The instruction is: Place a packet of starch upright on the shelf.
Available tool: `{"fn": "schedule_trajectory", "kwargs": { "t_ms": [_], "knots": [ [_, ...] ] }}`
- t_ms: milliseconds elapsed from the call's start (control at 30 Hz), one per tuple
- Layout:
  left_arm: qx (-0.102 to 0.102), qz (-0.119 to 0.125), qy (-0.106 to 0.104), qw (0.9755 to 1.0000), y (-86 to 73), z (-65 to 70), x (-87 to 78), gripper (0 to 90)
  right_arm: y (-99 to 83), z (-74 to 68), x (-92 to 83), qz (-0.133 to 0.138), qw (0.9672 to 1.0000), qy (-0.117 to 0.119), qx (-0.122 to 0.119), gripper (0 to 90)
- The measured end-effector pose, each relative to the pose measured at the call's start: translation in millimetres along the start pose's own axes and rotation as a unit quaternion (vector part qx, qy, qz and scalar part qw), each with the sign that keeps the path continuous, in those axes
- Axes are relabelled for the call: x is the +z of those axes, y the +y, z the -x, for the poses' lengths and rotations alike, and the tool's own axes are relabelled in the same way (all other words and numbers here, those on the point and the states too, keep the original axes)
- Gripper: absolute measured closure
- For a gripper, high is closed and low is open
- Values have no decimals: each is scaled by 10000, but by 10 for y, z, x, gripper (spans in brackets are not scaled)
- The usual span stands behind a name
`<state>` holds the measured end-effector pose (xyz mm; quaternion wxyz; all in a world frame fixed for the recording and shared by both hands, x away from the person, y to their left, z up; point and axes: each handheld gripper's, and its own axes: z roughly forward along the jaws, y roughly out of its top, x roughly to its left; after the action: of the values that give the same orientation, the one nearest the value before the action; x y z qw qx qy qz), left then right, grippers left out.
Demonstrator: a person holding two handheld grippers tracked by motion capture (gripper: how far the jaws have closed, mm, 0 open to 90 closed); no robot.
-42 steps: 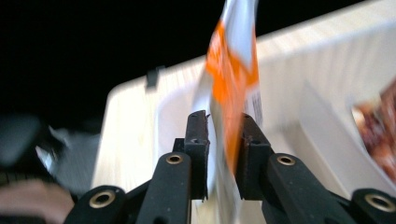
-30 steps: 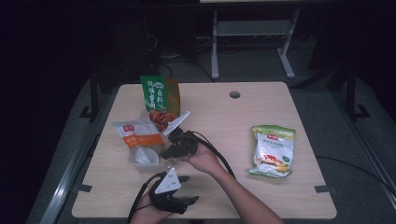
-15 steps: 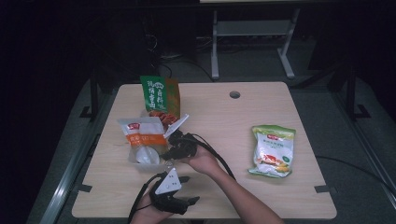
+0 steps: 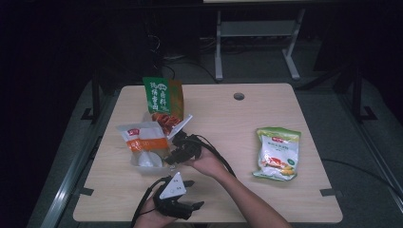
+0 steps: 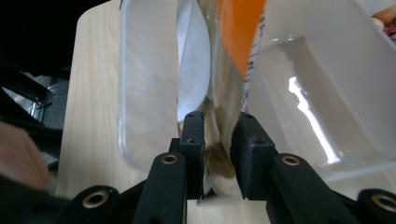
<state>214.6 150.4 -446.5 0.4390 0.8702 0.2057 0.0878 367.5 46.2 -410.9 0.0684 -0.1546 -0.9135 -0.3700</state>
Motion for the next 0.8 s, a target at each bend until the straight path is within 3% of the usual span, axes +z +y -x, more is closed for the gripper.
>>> {"fn": "schedule_trajectory", "kwargs": {
  "t_ms": [233, 667, 733, 800],
  "knots": [
    [32, 3, 5, 10000, 13, 3, 8, 279, -26, -32, 27, -187, 9998, -54, -90, 849],
    [69, -29, -85, 9999, 23, 46, 55, 279, -36, -54, 94, -311, 9991, -235, -174, 857],
    [94, -41, -105, 9999, 21, 55, 62, 279, -37, -46, 88, -305, 9992, -190, -156, 849],
    [95, -48, -119, 9999, 19, 63, 61, 279, -37, -36, 61, -240, 9994, -208, -105, 733]
  ]
}}
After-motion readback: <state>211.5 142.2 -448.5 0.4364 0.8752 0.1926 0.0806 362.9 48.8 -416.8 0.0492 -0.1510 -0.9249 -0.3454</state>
